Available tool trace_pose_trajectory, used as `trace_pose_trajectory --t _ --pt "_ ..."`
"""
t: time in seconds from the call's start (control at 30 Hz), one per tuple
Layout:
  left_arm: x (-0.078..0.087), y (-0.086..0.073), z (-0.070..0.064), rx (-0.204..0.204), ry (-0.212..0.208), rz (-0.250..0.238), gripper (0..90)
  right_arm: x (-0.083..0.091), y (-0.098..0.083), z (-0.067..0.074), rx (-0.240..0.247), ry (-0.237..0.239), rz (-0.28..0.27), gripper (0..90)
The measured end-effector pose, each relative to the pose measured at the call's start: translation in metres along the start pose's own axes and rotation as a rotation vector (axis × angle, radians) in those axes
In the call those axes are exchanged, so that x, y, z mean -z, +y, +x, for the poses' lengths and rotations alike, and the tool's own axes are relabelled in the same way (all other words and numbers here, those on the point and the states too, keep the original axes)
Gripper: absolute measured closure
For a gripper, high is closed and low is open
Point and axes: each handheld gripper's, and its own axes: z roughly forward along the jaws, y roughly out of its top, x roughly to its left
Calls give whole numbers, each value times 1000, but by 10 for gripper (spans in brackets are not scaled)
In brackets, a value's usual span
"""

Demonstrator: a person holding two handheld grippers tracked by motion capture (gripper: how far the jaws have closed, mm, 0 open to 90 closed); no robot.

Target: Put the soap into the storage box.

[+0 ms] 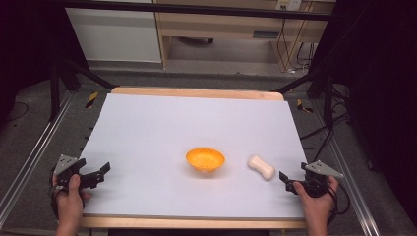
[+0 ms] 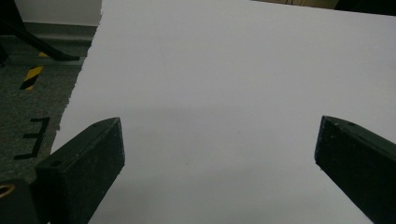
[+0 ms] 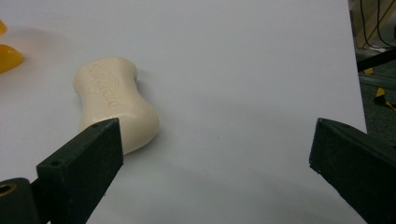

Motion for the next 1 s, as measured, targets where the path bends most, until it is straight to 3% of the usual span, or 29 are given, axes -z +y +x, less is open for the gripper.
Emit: trace_pose_trajectory --t 0.2,0.47,0.53,0.57,0.6,0.67,0.7,0.73,0.77,0.87,0.9,1.0 --pt "0 0 0 -1 -1 -2 11 0 0 0 3 10 -1 37" --pt "0 0 1 7 -4 -2 10 1 6 -2 -11 22 8 131" --pt "0 0 0 3 -3 -3 11 0 11 1 41 17 29 185" --pt "0 0 0 3 -3 -3 10 0 11 1 41 17 29 185" --pt "0 0 0 3 -3 -3 11 -1 16 4 81 22 49 229" --pt "0 0 0 4 -4 -3 10 -2 18 4 108 5 60 238" --pt "0 0 0 2 -5 -1 10 -1 24 7 149 -19 65 276" --pt "0 0 0 2 -5 -1 10 -1 24 7 149 -19 65 276" --pt "0 0 0 0 -4 -1 11 0 33 8 172 -7 69 313" --pt "0 0 0 -1 -4 0 11 0 38 9 180 29 72 344" --pt "0 0 0 0 -5 -4 10 -1 44 12 165 68 127 347" --pt "0 0 0 2 -6 -5 11 -6 48 17 174 98 194 332"
